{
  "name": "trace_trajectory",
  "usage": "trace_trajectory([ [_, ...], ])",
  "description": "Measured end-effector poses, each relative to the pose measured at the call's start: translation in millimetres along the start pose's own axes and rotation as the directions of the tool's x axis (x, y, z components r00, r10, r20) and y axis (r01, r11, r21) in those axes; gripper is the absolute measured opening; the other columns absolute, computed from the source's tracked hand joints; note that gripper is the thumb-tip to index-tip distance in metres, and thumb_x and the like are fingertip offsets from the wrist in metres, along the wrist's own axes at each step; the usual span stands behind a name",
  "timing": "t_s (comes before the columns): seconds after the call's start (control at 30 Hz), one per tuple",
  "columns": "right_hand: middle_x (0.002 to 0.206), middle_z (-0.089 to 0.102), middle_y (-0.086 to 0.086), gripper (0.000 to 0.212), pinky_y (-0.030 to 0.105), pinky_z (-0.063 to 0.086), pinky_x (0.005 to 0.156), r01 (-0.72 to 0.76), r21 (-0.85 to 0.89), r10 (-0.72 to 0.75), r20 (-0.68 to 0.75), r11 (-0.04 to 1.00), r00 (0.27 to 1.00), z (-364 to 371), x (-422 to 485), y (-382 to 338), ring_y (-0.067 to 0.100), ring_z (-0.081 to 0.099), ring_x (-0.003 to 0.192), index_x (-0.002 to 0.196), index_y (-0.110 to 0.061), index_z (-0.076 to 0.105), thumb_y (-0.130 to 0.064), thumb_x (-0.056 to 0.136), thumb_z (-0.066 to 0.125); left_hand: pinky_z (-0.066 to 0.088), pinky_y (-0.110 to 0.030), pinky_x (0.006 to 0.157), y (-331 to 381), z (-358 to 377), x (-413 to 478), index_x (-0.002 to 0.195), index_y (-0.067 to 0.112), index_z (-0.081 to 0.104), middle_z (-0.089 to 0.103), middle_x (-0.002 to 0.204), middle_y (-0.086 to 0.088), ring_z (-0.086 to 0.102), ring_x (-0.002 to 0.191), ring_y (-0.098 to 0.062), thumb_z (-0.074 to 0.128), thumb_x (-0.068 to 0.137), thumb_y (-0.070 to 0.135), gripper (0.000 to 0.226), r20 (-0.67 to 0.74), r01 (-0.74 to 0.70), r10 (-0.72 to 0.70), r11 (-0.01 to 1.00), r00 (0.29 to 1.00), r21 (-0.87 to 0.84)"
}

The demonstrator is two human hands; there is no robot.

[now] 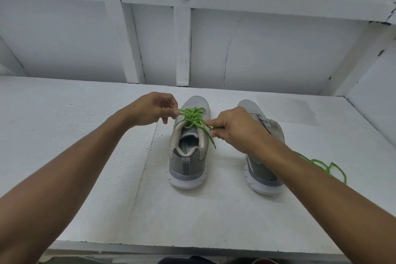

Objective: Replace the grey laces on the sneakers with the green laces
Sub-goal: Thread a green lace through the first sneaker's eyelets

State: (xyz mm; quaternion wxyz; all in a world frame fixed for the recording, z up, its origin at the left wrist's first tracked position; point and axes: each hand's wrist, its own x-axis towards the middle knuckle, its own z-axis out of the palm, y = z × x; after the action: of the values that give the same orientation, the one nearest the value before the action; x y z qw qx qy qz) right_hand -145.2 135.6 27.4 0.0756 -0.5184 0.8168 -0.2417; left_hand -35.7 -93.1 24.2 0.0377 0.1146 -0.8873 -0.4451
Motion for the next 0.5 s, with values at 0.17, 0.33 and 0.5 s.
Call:
trace_trajectory([
  [0.17,0.097,0.071,0.011,0.022,0.041,0.052,0.077,0.114,-0.181,-0.120,-0.026,0.977,0.992,0.9,-3.4,6.4,0.030,0.065,0.091,0.108,-0.009,0.075,-0.007,0.095,0.057,0.040,-0.018,0.055,-7.8,-2.9,0.6,0.087,0.010,0.063,0.068,0.071,0.010,0.058,0.057,-0.010,0.067,0.089,0.024,0.015,0.009,-0.020,0.020,0.999,1.000,0.029],
  [0.33,0.096,0.070,0.008,0.022,0.038,0.051,0.077,0.118,-0.179,-0.124,-0.024,0.977,0.992,2.0,-3.9,8.0,0.027,0.064,0.090,0.107,-0.009,0.076,-0.008,0.094,0.058,0.038,-0.023,0.057,-18.2,-3.3,-2.0,0.084,0.014,0.061,0.065,0.074,0.008,0.059,0.059,-0.014,0.066,0.090,0.025,0.014,0.015,-0.012,0.012,0.999,1.000,0.048],
  [0.5,0.090,0.067,0.007,0.020,0.036,0.049,0.071,0.128,-0.201,-0.140,-0.048,0.971,0.989,1.3,-1.9,9.1,0.026,0.061,0.085,0.102,-0.009,0.076,-0.008,0.093,0.058,0.042,-0.023,0.059,-12.5,-12.4,3.7,0.085,0.015,0.062,0.067,0.079,0.005,0.059,0.058,-0.013,0.066,0.090,0.026,0.012,0.002,-0.039,0.039,0.992,0.999,0.117],
])
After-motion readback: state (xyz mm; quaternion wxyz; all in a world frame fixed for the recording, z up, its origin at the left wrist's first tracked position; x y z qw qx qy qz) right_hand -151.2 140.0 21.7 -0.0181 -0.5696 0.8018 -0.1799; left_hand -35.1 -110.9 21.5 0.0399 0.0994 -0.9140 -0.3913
